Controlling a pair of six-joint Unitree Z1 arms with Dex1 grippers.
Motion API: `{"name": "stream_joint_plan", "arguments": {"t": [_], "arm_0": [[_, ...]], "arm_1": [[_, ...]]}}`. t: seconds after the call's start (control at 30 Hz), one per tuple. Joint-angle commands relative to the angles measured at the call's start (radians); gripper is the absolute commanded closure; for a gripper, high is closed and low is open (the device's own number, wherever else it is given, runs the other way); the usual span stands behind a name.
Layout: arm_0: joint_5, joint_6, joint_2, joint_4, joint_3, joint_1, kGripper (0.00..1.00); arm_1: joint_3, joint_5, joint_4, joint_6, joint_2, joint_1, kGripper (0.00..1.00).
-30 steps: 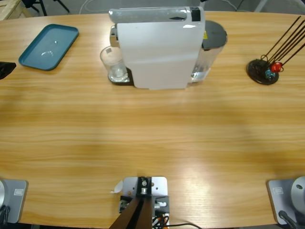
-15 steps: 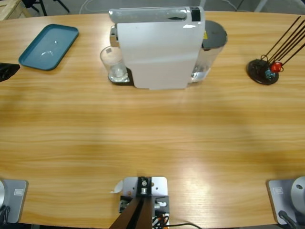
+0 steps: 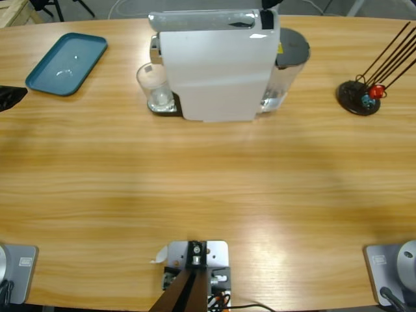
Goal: Pour coffee
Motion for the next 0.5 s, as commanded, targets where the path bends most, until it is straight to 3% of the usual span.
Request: {"name": "stream_joint_plan", "arguments": {"t": [0.03, 0.2, 0.23, 0.27, 0.3, 0.37, 0.5], "arm_0": [[-0.015, -0.008, 0.033, -0.004, 0.03, -0.002, 0.009], [-0.015, -0.008, 0.034, -0.003, 0.029, -0.002, 0.008], [-0.015, -0.008, 0.033, -0.004, 0.03, -0.002, 0.005], [-0.015, -0.008, 0.033, -0.003, 0.03, -0.002, 0.004], [-0.015, -0.008, 0.033, -0.003, 0.03, -0.002, 0.004], [-0.015, -0.009, 0.032, -0.003, 0.03, -0.002, 0.004], [-0.015, -0.008, 0.029, 0.0, 0.03, -0.002, 0.004]], "arm_1": [[0.13, 0.025, -0.033, 0.023, 0.023, 0.024, 1.0], [0.038, -0.021, -0.004, 0.02, 0.007, 0.024, 1.0], [-0.013, -0.029, 0.025, 0.018, 0.009, 0.024, 0.712], [-0.083, -0.04, 0.063, 0.018, 0.016, 0.024, 0.148], [-0.154, -0.047, 0.108, 0.018, 0.029, 0.024, 0.047], [-0.258, -0.051, 0.188, 0.021, 0.06, 0.024, 0.004], [-0.27, -0.046, 0.212, 0.033, 0.071, 0.024, 0.002]]}}
